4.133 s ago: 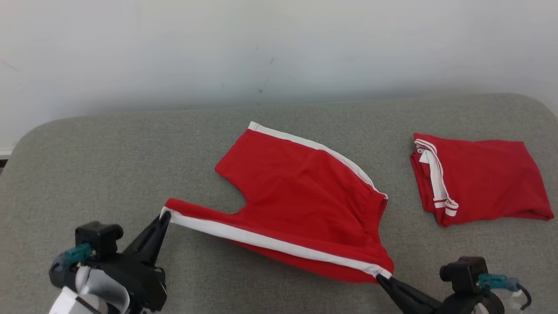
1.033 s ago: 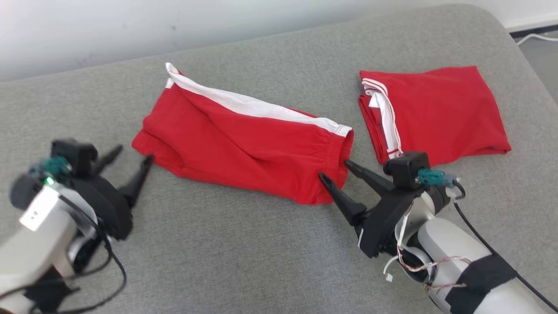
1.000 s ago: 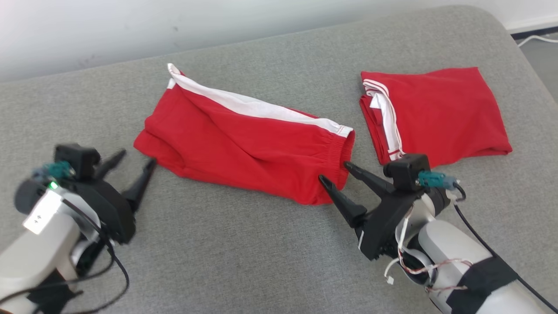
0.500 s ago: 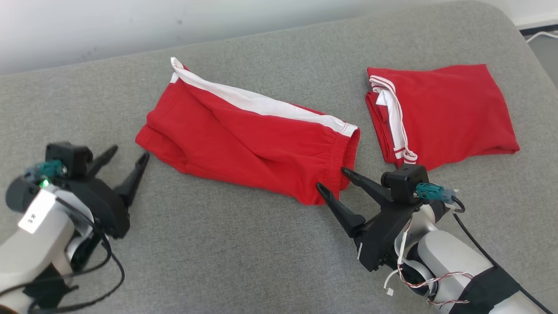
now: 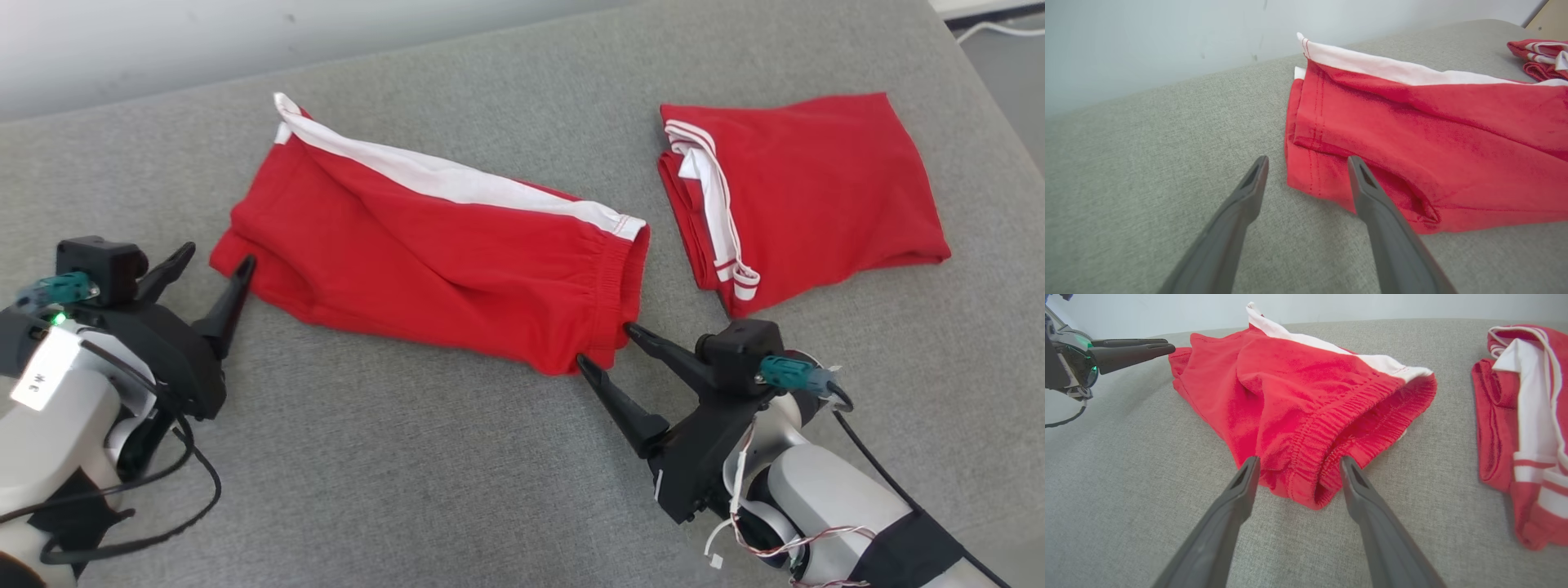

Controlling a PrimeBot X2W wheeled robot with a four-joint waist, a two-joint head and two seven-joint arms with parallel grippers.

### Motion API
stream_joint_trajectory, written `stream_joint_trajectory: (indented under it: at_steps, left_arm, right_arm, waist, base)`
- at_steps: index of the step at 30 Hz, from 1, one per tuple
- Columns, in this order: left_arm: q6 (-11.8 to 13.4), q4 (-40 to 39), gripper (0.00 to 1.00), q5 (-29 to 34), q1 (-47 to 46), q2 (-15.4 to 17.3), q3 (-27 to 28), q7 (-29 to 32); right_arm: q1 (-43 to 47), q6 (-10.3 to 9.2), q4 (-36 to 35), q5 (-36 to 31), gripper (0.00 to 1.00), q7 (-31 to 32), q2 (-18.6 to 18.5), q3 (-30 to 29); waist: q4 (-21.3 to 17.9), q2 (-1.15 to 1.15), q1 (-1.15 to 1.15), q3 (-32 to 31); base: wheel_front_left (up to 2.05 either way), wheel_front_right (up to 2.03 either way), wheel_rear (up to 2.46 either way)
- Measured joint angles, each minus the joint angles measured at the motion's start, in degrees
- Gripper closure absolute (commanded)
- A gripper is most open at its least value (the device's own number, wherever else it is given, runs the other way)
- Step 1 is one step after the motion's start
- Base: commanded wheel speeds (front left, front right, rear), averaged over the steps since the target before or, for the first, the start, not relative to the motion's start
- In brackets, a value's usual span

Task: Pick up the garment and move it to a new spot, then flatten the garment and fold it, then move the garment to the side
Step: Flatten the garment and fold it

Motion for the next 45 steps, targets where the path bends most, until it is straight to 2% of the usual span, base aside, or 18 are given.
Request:
stream_joint_trajectory:
  at_steps: [5, 12, 13, 14, 15, 16, 18, 19, 29, 31, 33, 36, 40, 45]
  left_arm:
    - [0.0, 1.43, 0.0, -4.09, -0.02, 0.49, 1.87, 0.01]
    - [0.0, 1.16, 0.0, -4.49, -1.41, 0.81, 0.99, 0.56]
    - [0.0, 1.1, 0.32, -5.0, -1.38, 0.76, 0.85, 0.57]
    - [0.0, 0.96, 0.59, -5.87, -1.38, 0.64, 0.66, 0.67]
    - [0.0, 0.85, 0.93, -6.43, -1.37, 0.58, 0.3, 0.93]
    - [0.0, 0.77, 1.0, -6.42, -1.32, 0.55, -0.25, 1.04]
    - [0.0, 0.48, 1.0, -6.42, -1.19, 0.47, -1.14, 1.08]
    - [0.0, 0.37, 1.0, -6.43, -1.19, 0.44, -1.32, 1.09]
    - [0.0, 1.13, 1.0, -7.72, -0.34, -0.24, -3.28, 0.98]
    - [0.0, 1.23, 1.0, -8.39, 1.31, -1.36, -3.33, 0.47]
    - [0.0, 1.35, 1.0, -9.89, 3.78, -3.23, -3.96, -0.14]
    - [0.0, 1.52, 1.0, -10.17, 5.75, -4.35, -4.42, -0.6]
    - [0.0, 2.14, 1.0, -10.92, 10.91, -7.16, -5.37, -1.12]
    - [0.0, 2.91, 1.0, -11.17, 13.4, -8.04, -6.06, -1.36]
  right_arm:
    - [-0.32, -0.73, -0.08, -1.86, 0.0, 1.07, -0.04, 1.4]
    - [-1.04, -1.81, 0.92, -3.64, 0.0, 1.93, 0.13, 2.32]
    - [-1.53, -2.2, 1.14, -3.65, 0.0, 1.93, 0.44, 2.33]
    - [-2.0, -2.23, 1.31, -3.79, 0.0, 1.93, 0.71, 2.47]
    - [-2.5, -2.22, 1.51, -4.03, 0.0, 1.93, 1.08, 2.83]
    - [-2.74, -2.22, 1.63, -4.03, 0.0, 1.9, 1.6, 2.86]
    - [-2.79, -2.22, 2.07, -4.09, 0.71, 1.8, 2.24, 3.12]
    - [-2.79, -2.21, 2.26, -4.09, 1.0, 1.56, 2.32, 3.18]
    - [-2.59, -1.66, 5.16, -4.06, 1.0, -0.18, 0.45, 2.07]
    - [-2.27, -1.55, 6.16, -4.0, 1.0, -0.68, -0.52, 1.67]
    - [-0.81, -0.27, 7.87, -3.43, 1.0, -1.2, -1.91, 1.35]
    - [0.38, 0.46, 8.79, -2.87, 1.0, -1.35, -2.43, 1.45]
    - [4.13, 1.89, 11.41, -1.3, 1.0, -1.68, -3.91, 1.76]
    - [5.98, 2.42, 12.21, -0.64, 1.0, -1.67, -4.53, 2.21]
  waist:
    - [-0.82, 0.0, 0.01, 1.34]
    - [-1.1, 0.01, 0.0, 3.0]
    - [-1.03, 0.0, 0.0, 3.14]
    - [-0.95, 0.0, 0.0, 3.24]
    - [-0.87, 0.0, 0.01, 3.32]
    - [-0.8, 0.0, 0.01, 3.4]
    - [-0.65, 0.0, 0.0, 3.51]
    - [-0.56, 0.0, 0.0, 3.53]
    - [0.82, 0.0, 0.0, 1.62]
    - [1.11, 0.0, 0.0, 0.68]
    - [1.96, 0.0, 0.0, -1.36]
    - [2.73, 0.0, -0.01, -2.83]
    - [5.81, 0.0, -0.01, -7.33]
    - [9.27, 0.0, -0.01, -10.29]
  base:
    - [0.0, 0.0, 0.0]
    - [0.0, 0.0, 0.0]
    - [0.0, 0.0, 0.0]
    - [0.0, 0.0, 0.0]
    - [0.0, 0.0, 0.0]
    - [0.0, 0.0, 0.0]
    - [0.0, 0.0, 0.0]
    - [0.0, 0.0, 0.0]
    - [0.0, 0.0, 0.0]
    - [0.0, 0.0, 0.0]
    - [0.0, 0.0, 0.0]
    - [0.0, 0.0, 0.0]
    - [0.0, 0.0, 0.0]
    - [0.0, 0.0, 0.0]
